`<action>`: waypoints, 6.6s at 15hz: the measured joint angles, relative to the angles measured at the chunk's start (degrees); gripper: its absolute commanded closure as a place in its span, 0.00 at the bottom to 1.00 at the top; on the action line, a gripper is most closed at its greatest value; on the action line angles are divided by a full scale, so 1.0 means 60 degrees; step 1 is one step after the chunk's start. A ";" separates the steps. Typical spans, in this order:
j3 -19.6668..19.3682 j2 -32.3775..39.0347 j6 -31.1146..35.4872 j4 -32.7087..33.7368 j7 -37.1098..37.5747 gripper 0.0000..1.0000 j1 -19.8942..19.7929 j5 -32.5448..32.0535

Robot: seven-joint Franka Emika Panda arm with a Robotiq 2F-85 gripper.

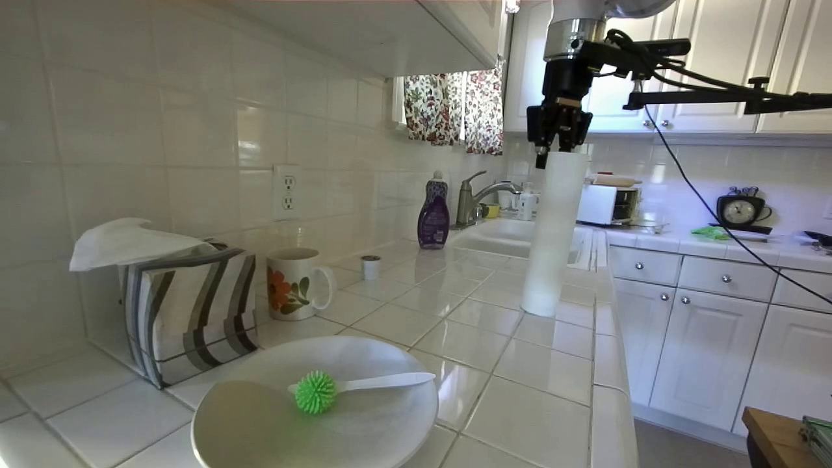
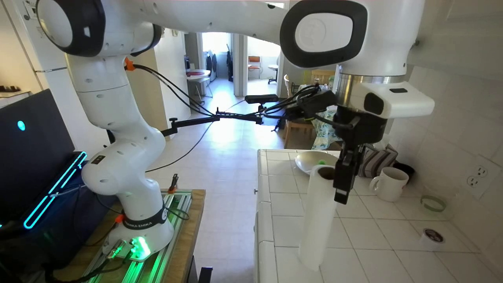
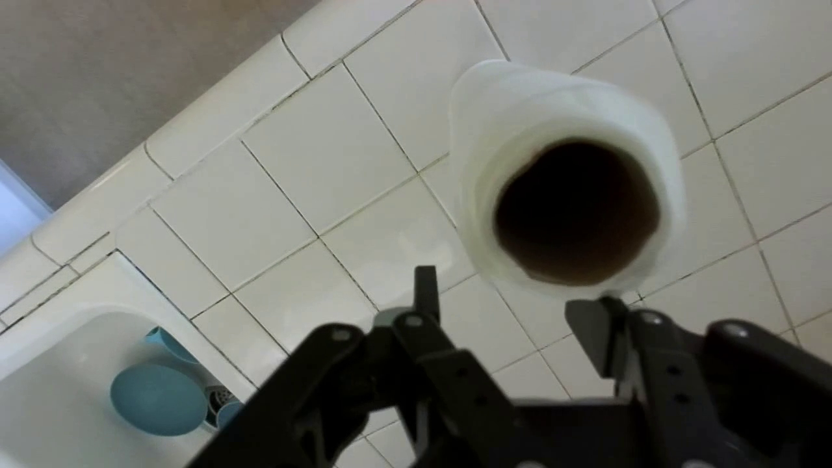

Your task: Unroll one piece of paper from the paper roll

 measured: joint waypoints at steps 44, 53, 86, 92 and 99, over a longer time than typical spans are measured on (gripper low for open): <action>-0.0689 -0.1840 -0.1794 0.0471 -0.2772 0.00 -0.0604 -0.0263; -0.0795 -0.2146 -0.2255 0.0414 -0.5287 0.00 -0.0334 -0.0142; -0.2967 -0.1040 -0.2530 0.0408 -1.5338 0.00 0.0442 0.3979; -0.2930 0.0332 -0.3768 0.1950 -1.6114 0.00 -0.0127 0.5042; -0.2663 0.1246 -0.4444 0.3367 -1.5865 0.00 -0.0665 0.5210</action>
